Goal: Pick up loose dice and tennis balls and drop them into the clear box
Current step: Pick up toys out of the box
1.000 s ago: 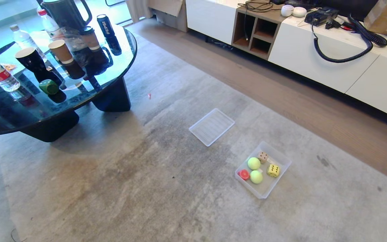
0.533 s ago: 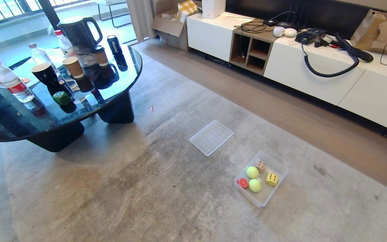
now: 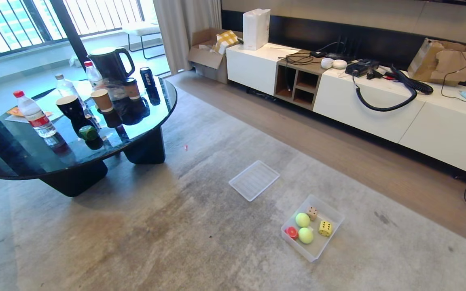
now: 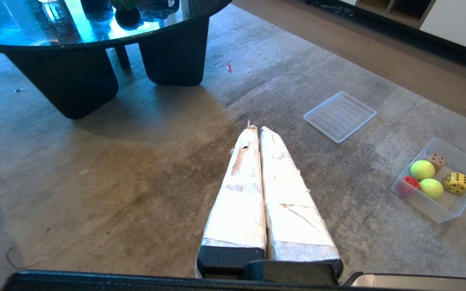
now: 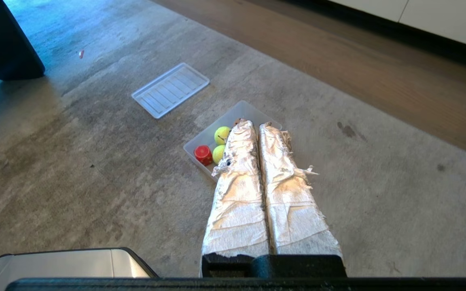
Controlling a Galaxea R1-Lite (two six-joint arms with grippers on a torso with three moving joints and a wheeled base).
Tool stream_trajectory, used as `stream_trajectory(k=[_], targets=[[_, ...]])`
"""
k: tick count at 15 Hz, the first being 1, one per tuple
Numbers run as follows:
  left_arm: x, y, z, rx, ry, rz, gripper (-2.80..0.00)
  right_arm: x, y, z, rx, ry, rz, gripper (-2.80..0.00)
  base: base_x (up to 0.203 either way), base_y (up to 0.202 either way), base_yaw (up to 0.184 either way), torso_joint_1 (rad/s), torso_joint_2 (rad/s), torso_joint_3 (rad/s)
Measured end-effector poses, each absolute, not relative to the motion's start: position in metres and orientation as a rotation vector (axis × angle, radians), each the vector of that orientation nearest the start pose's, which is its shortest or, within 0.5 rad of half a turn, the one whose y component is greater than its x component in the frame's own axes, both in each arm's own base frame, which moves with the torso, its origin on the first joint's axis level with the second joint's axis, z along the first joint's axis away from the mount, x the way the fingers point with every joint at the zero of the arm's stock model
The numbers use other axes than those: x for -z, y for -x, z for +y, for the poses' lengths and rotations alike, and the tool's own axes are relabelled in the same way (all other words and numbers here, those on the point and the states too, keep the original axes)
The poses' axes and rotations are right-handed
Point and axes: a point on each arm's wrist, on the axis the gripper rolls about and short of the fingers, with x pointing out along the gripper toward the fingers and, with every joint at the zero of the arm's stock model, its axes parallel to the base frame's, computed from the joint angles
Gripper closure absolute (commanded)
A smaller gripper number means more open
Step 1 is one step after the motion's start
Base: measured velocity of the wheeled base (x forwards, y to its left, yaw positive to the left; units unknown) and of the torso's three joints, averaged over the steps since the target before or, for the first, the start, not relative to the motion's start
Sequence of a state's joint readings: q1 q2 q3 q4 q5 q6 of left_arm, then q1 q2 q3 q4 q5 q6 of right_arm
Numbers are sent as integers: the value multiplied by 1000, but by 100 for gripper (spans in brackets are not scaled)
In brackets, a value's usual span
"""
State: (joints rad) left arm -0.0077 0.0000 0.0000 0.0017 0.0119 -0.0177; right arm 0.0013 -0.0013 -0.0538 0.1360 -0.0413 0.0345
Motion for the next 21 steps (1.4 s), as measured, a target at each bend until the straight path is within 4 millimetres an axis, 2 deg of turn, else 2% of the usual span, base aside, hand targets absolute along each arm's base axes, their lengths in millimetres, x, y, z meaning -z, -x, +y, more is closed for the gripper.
stream_trajectory(k=[8, 21], targets=[[-75, 23, 0, -5, 20, 1, 0, -76, 28, -1, 41, -33, 80, 0, 0, 0, 0, 1, 2, 190], [-75, 23, 0, -6, 24, 3, 0, -76, 28, 0, 20, -14, 82, 0, 0, 0, 0, 0, 2, 10]])
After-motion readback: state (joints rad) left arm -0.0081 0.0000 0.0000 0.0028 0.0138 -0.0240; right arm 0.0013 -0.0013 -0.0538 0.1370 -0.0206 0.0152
